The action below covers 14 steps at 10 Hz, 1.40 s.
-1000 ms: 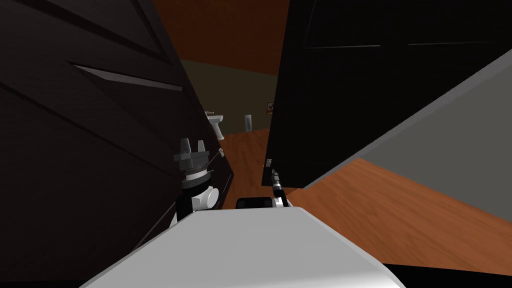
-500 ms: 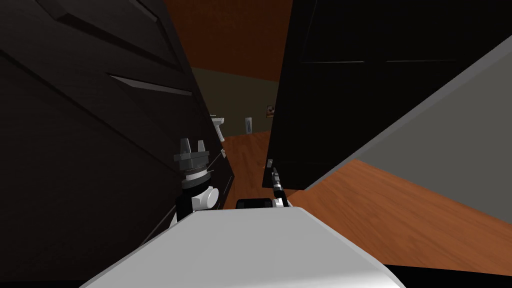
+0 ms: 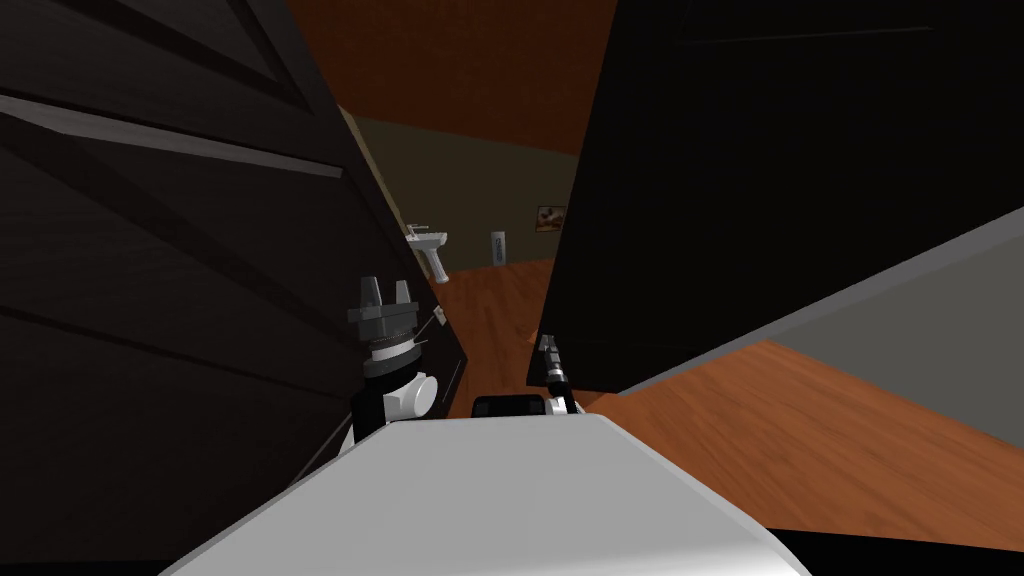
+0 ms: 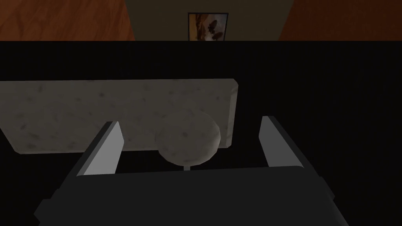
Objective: Push the door open
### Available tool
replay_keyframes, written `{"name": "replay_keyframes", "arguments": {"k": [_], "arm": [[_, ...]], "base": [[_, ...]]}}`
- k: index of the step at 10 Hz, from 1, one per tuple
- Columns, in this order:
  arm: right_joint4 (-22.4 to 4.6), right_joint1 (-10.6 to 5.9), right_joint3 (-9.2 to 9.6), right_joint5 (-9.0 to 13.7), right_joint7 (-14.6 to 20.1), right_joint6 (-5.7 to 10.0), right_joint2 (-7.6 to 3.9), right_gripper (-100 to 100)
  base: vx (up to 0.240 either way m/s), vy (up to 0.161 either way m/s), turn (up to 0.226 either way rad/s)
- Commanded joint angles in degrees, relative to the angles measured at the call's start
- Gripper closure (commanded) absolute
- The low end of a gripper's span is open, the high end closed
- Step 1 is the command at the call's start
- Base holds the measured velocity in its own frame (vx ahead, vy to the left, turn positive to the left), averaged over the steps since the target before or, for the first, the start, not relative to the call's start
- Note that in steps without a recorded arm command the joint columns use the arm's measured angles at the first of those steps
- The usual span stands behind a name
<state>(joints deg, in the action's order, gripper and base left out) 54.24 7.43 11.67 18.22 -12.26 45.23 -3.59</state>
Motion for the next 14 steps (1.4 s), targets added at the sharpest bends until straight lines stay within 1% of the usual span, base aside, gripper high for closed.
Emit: {"name": "replay_keyframes", "arguments": {"k": [1, 2, 7, 8, 11, 14], "arm": [[0.0, 0.0, 0.0, 0.0, 0.0, 0.0, 0.0, -100], [0.0, 0.0, 0.0, 0.0, 0.0, 0.0, 0.0, 100], [0.0, 0.0, 0.0, 0.0, 0.0, 0.0, 0.0, 100], [-0.17, -0.05, -0.82, 0.36, -0.46, -0.14, -0.44, 100], [-0.24, -0.23, -2.16, 0.95, -1.12, -0.1, -0.91, 100], [-0.34, -0.46, -3.92, 1.72, -1.98, -0.04, -1.26, 100]], "base": [[0.081, -0.006, -0.005], [-0.017, 0.006, 0.004], [-0.013, 0.001, 0.002], [0.118, 0.005, -0.038], [0.177, 0.026, -0.041], [0.195, 0.028, -0.05]]}}
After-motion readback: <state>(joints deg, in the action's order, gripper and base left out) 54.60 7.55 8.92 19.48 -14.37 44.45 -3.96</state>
